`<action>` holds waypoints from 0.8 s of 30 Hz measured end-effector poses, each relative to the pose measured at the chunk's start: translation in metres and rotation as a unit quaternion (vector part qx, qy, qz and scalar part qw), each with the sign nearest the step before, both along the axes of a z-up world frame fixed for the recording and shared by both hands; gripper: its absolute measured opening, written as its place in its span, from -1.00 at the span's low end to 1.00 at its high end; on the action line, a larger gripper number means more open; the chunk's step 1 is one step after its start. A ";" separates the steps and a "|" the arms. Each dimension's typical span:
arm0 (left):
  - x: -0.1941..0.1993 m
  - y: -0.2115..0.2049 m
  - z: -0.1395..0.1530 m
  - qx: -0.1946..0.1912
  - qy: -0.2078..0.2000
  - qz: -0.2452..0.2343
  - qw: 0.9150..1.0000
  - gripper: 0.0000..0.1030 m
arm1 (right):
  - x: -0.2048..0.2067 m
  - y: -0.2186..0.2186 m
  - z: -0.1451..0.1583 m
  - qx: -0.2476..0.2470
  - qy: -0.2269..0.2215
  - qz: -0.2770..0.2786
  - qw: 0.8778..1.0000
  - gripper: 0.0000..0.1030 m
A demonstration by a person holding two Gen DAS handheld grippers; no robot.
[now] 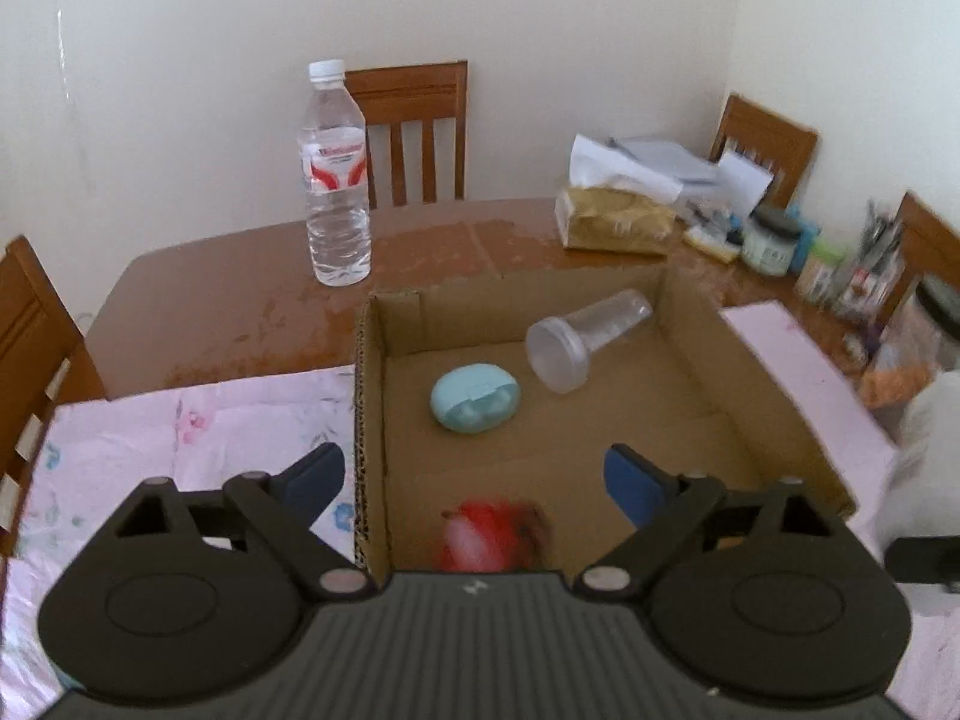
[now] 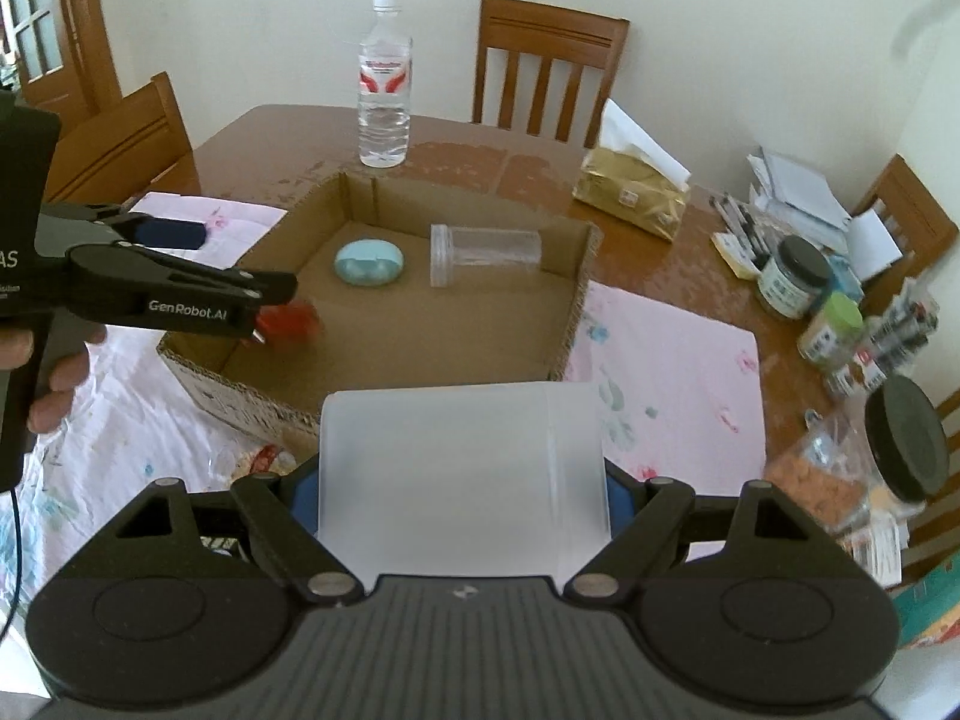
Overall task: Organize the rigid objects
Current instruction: 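Lift the train and white box into the cardboard box and release both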
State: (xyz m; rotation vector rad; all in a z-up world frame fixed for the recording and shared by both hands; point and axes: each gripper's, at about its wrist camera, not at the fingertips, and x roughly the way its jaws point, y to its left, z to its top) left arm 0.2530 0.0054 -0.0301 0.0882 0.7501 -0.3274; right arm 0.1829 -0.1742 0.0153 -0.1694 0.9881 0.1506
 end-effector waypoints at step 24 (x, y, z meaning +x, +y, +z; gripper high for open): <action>-0.107 0.079 -0.002 0.069 0.032 0.158 0.984 0.92 | 0.139 0.018 -0.049 -0.003 0.030 0.028 0.999 0.69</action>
